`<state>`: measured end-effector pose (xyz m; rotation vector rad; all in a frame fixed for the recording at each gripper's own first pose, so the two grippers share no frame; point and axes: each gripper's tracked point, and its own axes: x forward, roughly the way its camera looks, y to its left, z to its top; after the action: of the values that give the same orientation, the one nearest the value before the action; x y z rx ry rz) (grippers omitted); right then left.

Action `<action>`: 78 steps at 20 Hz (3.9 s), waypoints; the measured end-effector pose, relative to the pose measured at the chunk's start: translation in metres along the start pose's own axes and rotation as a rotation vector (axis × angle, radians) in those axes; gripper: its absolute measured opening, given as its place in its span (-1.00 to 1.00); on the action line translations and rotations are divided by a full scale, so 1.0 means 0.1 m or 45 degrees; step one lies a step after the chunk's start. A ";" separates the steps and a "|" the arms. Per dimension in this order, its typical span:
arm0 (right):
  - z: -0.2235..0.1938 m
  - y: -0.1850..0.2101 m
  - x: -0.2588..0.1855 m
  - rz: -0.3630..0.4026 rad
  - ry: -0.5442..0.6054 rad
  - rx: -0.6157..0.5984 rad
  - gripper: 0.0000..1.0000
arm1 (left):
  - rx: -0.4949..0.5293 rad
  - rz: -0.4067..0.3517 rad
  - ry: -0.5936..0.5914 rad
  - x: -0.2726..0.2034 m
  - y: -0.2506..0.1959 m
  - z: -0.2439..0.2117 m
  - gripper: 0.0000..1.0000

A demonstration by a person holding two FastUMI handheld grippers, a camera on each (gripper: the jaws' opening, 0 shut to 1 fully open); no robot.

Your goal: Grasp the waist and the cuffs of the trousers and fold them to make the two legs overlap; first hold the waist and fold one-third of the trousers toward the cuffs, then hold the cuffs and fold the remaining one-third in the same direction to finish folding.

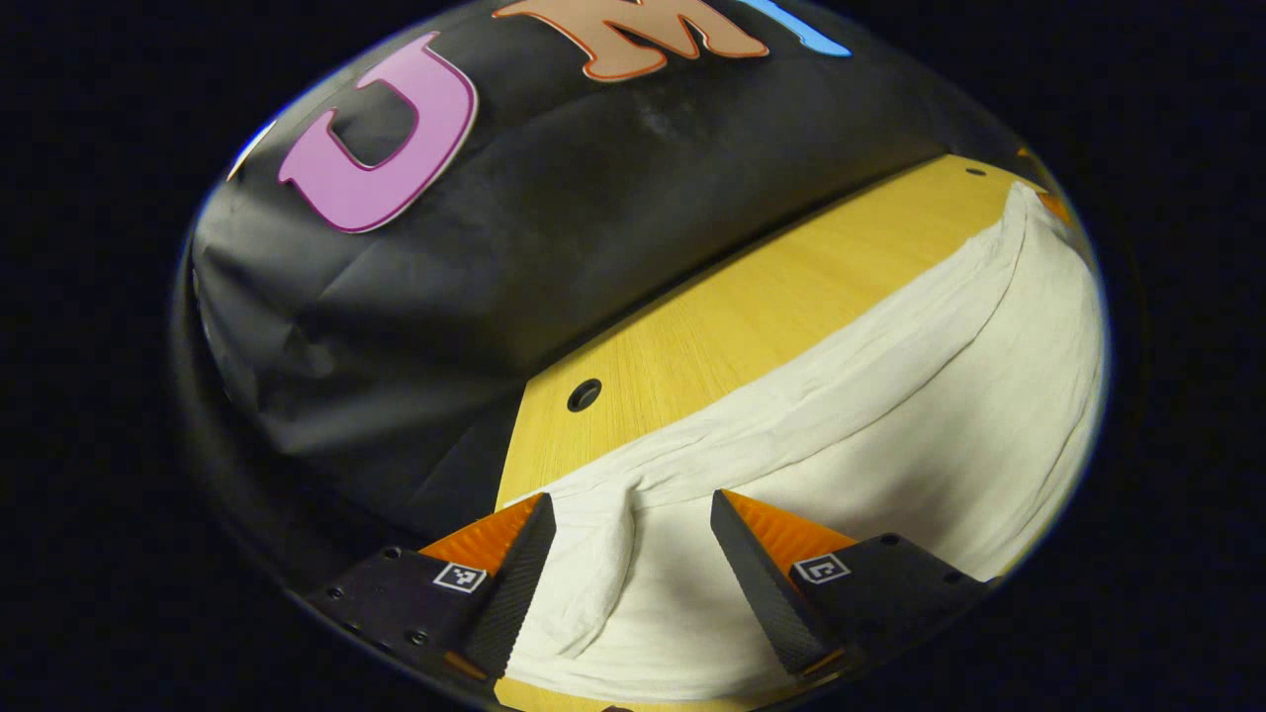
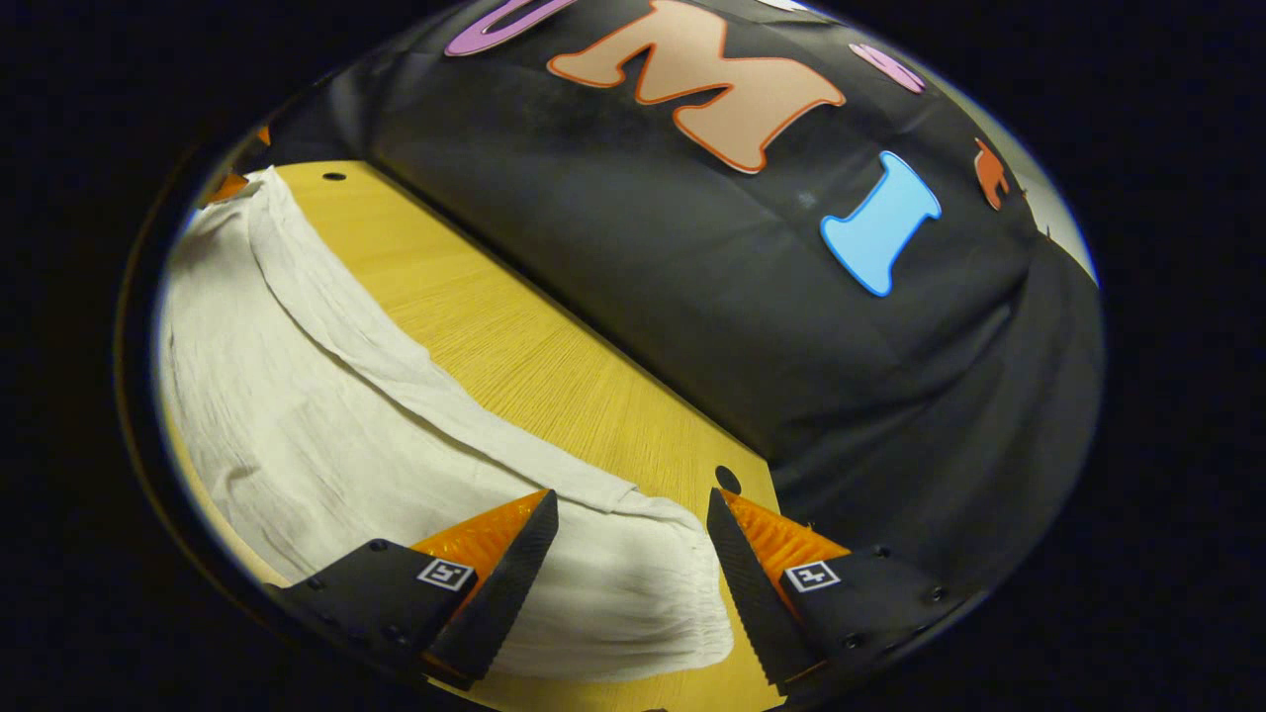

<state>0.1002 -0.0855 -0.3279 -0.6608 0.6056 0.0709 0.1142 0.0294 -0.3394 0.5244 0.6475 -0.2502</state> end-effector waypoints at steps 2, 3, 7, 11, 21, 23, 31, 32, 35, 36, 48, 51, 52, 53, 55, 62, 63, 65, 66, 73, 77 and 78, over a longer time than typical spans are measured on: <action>-0.08 -0.07 -0.09 0.007 0.019 0.138 0.96 | -0.075 -0.023 -0.077 -0.17 -0.10 0.21 0.92; -0.14 -0.15 -0.13 -0.003 0.033 0.205 0.96 | -0.106 -0.032 -0.109 -0.27 -0.16 0.32 0.92; -0.57 -0.38 -0.21 -0.040 0.147 0.440 0.96 | -0.231 -0.063 -0.197 -0.55 -0.22 0.71 0.92; -1.04 -0.61 -0.22 -0.092 0.256 0.639 0.96 | -0.389 -0.108 -0.276 -0.76 -0.25 1.00 0.92; -1.60 -0.56 -0.26 -0.093 0.457 1.263 0.99 | -0.410 -0.116 -0.260 -1.11 -0.44 1.00 0.93; -1.63 -0.51 -0.24 -0.080 0.481 1.350 0.84 | -0.399 -0.111 -0.241 -1.16 -0.49 0.93 0.93; -1.59 -0.46 -0.12 -0.063 0.534 1.623 0.89 | -0.382 -0.099 -0.228 -1.34 -0.57 0.87 0.94; -1.61 -0.43 -0.11 -0.060 0.554 1.628 0.63 | -0.377 -0.094 -0.230 -1.36 -0.56 0.87 0.92; -1.67 -0.40 -0.11 -0.054 0.577 1.613 0.18 | -0.373 -0.095 -0.230 -1.36 -0.58 0.89 0.93; -1.67 -0.37 -0.11 -0.027 0.585 1.615 -0.17 | -0.375 -0.096 -0.227 -1.38 -0.60 0.89 0.92; -1.94 -0.87 -0.14 -0.013 0.540 1.598 -0.64 | -0.439 -0.096 -0.223 -1.49 -0.85 0.97 0.93; -2.04 -1.09 -0.14 -0.027 0.528 1.587 -0.65 | -0.461 -0.083 -0.217 -1.53 -0.95 0.98 0.94; -2.01 -1.14 -0.15 -0.020 0.517 1.581 -0.65 | -0.469 -0.075 -0.215 -1.56 -0.97 0.98 0.93; -1.98 -1.16 -0.18 -0.009 0.504 1.571 -0.65 | -0.480 -0.069 -0.216 -1.59 -0.98 0.98 0.93; -1.88 -1.24 -0.21 0.018 0.451 1.555 -0.65 | -0.496 -0.067 -0.216 -1.62 -0.99 0.99 0.93; -0.92 -1.24 -0.41 0.135 0.251 1.550 -0.65 | -0.494 -0.040 -0.233 -1.63 -0.74 0.96 0.93; -0.77 -1.20 -0.45 0.157 0.228 1.533 -0.65 | -0.502 -0.038 -0.235 -1.62 -0.69 0.95 0.93; -0.53 -1.11 -0.52 0.188 0.190 1.500 -0.65 | -0.521 -0.038 -0.244 -1.65 -0.60 0.90 0.94; -0.40 -1.07 -0.56 0.203 0.170 1.491 -0.65 | -0.525 -0.037 -0.244 -1.65 -0.56 0.87 0.93; 0.28 -0.63 -0.77 0.281 0.101 1.471 -0.65 | -0.572 -0.023 -0.212 -1.67 -0.14 0.50 0.93; 0.62 -0.34 -0.86 0.338 0.075 1.446 -0.65 | -0.605 -0.007 -0.190 -1.67 0.09 0.26 0.93; 0.71 -0.26 -0.88 0.353 0.070 1.435 -0.64 | -0.613 -0.002 -0.185 -1.67 0.15 0.19 0.93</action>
<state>0.0696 -0.0530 -0.2204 0.5155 0.6762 -0.0358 0.0001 0.0412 -0.2152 0.0422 0.5423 -0.1251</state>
